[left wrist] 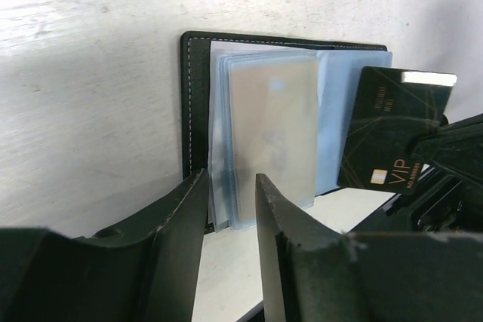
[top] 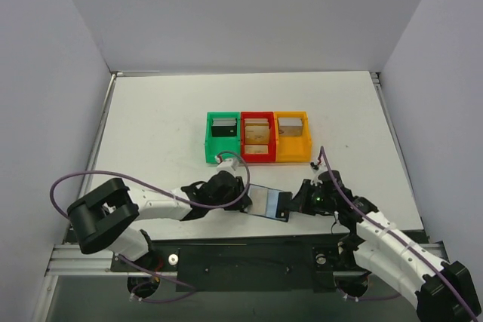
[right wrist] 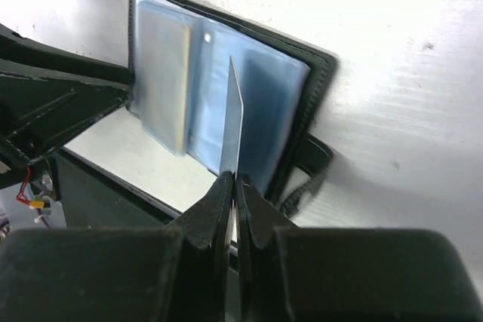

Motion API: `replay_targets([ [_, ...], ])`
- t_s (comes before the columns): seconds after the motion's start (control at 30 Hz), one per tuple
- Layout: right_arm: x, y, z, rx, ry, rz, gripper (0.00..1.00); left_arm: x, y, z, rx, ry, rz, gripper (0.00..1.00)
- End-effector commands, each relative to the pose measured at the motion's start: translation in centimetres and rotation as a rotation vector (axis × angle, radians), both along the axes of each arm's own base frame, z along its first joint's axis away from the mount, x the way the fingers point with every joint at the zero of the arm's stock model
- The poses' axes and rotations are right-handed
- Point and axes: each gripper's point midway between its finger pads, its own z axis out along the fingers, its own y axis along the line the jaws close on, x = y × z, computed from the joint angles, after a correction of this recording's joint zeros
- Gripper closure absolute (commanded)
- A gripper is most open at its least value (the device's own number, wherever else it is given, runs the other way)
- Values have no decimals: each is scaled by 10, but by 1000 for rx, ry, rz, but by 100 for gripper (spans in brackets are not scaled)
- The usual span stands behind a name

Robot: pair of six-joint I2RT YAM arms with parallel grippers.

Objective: Take the credit cards out of the card holder
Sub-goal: Remove the credit card from the card holder.

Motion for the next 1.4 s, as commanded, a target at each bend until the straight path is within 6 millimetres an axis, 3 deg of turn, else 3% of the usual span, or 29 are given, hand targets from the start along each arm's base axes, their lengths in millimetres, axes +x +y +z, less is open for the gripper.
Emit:
replay_targets([
  [0.0, 2, -13, 14, -71, -25, -17, 100, 1, 32, -8, 98, 5, 36, 57],
  [0.13, 7, -13, 34, -65, -72, -12, 100, 9, 42, 12, 57, -29, 72, 54],
  [0.27, 9, -1, 63, -4, -125, 40, 100, 17, 42, 53, -71, -106, 71, 51],
  [0.33, 8, 5, 75, 18, -134, 77, 100, 18, 39, 74, -138, -160, 62, 45],
  [0.43, 7, 19, 102, 80, -171, 158, 100, 20, 40, 100, -221, -219, 77, 25],
  [0.53, -8, 37, 131, 187, -218, 307, 100, 17, 41, 137, -352, -282, 79, 16],
  [0.67, -22, 49, 160, 273, -261, 426, 100, -5, 30, 184, -531, -369, -88, 15],
  [0.7, -26, 52, 166, 287, -269, 449, 100, -7, 32, 183, -545, -373, -99, 15],
  [0.73, -31, 56, 170, 312, -267, 482, 100, -13, 32, 201, -615, -407, -123, 15],
  [0.93, -60, 72, 183, 312, -267, 640, 100, -42, 38, 224, -775, -478, -268, 16],
  [1.13, -60, 76, 183, 270, -272, 667, 100, -68, 25, 232, -810, -441, -468, 17],
  [1.37, -63, 81, 186, 280, -269, 695, 100, -76, 23, 234, -839, -436, -517, 23],
])
